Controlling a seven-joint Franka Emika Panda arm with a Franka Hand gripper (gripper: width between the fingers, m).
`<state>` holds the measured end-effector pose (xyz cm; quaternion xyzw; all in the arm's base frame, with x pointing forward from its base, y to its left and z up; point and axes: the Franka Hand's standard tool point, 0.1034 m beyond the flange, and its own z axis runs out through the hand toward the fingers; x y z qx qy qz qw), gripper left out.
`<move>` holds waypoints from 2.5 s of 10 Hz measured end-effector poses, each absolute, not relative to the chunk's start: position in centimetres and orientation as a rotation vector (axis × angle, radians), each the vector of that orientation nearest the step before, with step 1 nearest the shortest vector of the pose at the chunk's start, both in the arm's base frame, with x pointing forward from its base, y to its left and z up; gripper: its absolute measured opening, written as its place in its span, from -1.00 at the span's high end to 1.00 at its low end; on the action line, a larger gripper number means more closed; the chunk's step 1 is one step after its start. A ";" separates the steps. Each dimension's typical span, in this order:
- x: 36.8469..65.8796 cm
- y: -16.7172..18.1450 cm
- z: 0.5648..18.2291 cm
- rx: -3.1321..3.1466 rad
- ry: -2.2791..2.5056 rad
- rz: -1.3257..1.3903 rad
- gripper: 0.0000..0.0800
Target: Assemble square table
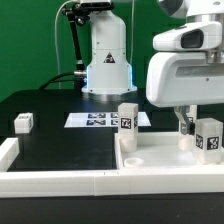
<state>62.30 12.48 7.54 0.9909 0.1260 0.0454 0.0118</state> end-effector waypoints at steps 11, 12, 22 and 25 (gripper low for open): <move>62.3 12.2 7.5 3.132 -0.418 0.144 0.27; 62.3 12.1 7.5 3.119 -0.550 0.143 0.27; 61.9 11.9 7.5 2.761 -1.689 0.191 0.27; 61.9 11.9 7.5 2.546 -2.075 0.148 0.26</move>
Offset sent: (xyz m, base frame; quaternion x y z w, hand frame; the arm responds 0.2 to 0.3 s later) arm 0.0000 0.0000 0.0000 0.0000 0.0000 0.0000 1.0000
